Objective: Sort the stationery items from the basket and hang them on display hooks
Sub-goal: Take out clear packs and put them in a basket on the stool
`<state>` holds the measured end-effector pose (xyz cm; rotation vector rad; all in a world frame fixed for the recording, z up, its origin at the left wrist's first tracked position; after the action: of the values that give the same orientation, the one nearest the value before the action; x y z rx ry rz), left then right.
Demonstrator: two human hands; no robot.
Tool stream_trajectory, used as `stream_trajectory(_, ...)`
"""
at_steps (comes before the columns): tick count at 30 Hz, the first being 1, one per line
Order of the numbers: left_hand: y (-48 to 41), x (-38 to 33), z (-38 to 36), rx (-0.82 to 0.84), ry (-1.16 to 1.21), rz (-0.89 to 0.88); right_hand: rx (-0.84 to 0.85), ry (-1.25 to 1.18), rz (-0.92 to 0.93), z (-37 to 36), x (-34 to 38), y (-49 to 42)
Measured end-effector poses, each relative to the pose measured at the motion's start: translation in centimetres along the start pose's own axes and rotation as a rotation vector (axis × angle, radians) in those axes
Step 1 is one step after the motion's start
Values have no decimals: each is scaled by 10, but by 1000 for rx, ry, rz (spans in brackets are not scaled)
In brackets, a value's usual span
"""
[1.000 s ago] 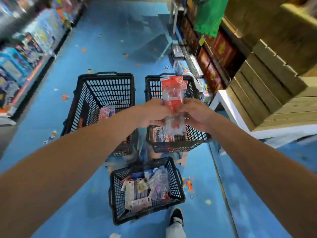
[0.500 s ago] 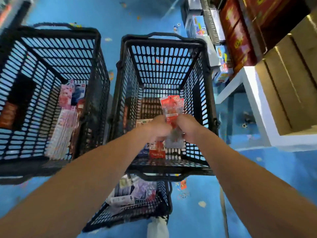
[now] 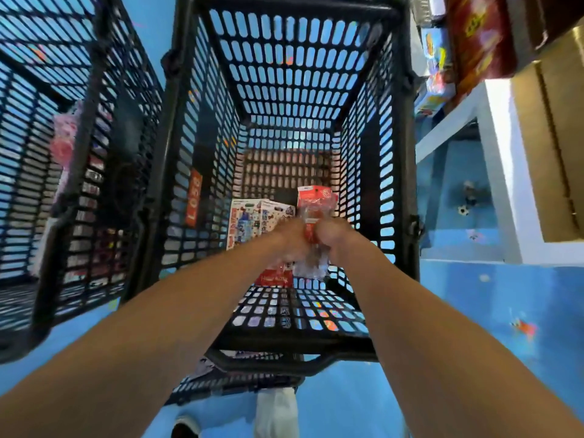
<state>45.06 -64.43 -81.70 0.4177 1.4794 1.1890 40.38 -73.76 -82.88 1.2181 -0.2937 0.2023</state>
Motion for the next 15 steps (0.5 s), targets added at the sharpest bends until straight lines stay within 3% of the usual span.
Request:
stream_trajectory(9,12,-2,9,67,-11,24,-9,-59,-12,2,1,22)
stream_trajectory(15,52,-9,33,-34,21,-65,-128,-20,149,9,31,72)
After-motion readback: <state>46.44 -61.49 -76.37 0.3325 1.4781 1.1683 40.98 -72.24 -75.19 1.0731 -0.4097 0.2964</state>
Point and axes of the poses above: each hand's wrist, its own y-axis away from the middle knuckle, its own z-axis out of the back of the hand, x = y × z, the point moved 3 cm from there along -y, towards the middle knuckle, and after that the axes turned 15 degrees about y, right-handed, at the moved point
